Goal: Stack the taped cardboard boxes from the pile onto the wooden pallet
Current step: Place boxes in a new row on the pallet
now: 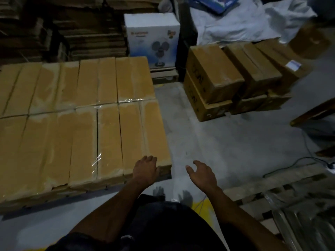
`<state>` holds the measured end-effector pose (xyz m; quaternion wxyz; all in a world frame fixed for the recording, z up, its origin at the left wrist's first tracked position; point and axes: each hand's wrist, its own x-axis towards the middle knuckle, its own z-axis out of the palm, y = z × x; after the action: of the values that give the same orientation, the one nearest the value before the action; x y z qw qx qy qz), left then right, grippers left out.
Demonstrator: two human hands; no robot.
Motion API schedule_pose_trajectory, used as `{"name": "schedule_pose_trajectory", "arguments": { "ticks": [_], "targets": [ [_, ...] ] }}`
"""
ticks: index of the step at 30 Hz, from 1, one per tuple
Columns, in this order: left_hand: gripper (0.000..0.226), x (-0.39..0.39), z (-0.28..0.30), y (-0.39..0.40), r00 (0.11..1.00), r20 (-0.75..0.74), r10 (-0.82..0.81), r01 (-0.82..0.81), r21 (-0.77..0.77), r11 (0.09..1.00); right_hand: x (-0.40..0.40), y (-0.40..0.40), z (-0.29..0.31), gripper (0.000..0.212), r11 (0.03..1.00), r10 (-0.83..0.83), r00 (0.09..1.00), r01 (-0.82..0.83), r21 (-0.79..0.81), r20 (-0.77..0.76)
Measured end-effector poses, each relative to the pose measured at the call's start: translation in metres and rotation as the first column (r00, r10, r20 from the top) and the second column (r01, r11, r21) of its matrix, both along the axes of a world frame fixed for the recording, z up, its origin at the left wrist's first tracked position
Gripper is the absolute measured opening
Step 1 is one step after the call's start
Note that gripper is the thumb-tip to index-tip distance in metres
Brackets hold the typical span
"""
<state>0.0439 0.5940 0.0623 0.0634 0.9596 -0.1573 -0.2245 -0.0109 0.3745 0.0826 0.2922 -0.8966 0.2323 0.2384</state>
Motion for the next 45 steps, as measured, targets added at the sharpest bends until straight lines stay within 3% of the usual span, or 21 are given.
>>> {"name": "schedule_pose_trajectory", "arguments": {
  "ticks": [12, 16, 20, 25, 31, 36, 45],
  "targets": [
    [0.053, 0.091, -0.002, -0.086, 0.982, -0.047, -0.182, 0.182, -0.02, 0.983, 0.049, -0.073, 0.003, 0.062, 0.978, -0.2, 0.979, 0.203, -0.049, 0.043],
    [0.058, 0.133, -0.01, -0.156, 0.98, -0.028, -0.195, 0.195, -0.002, 0.981, 0.082, -0.144, -0.01, 0.066, 0.966, -0.253, 0.966, 0.255, -0.034, 0.055],
    [0.082, 0.174, -0.012, -0.246, 0.988, -0.028, -0.154, 0.154, 0.013, 0.988, 0.123, -0.233, -0.023, 0.065, 0.969, -0.241, 0.965, 0.245, -0.027, 0.104],
    [0.068, 0.226, 0.012, -0.372, 0.993, -0.016, -0.117, 0.117, -0.002, 0.993, 0.172, -0.351, -0.003, 0.065, 0.979, -0.193, 0.973, 0.199, -0.041, 0.125],
    [0.102, 0.287, 0.045, -0.492, 0.99, 0.079, -0.115, 0.121, -0.073, 0.99, 0.234, -0.469, 0.025, 0.064, 0.981, -0.174, 0.972, 0.186, -0.061, 0.157],
    [0.061, 0.353, 0.031, -0.584, 0.986, 0.038, -0.165, 0.167, -0.067, 0.984, 0.292, -0.552, 0.026, 0.065, 0.98, -0.179, 0.973, 0.189, -0.057, 0.143],
    [0.062, 0.509, -0.017, -0.736, 0.983, -0.046, -0.179, 0.175, -0.074, 0.982, 0.447, -0.703, 0.007, 0.068, 0.981, -0.18, 0.979, 0.186, -0.059, 0.097]
  ]
}}
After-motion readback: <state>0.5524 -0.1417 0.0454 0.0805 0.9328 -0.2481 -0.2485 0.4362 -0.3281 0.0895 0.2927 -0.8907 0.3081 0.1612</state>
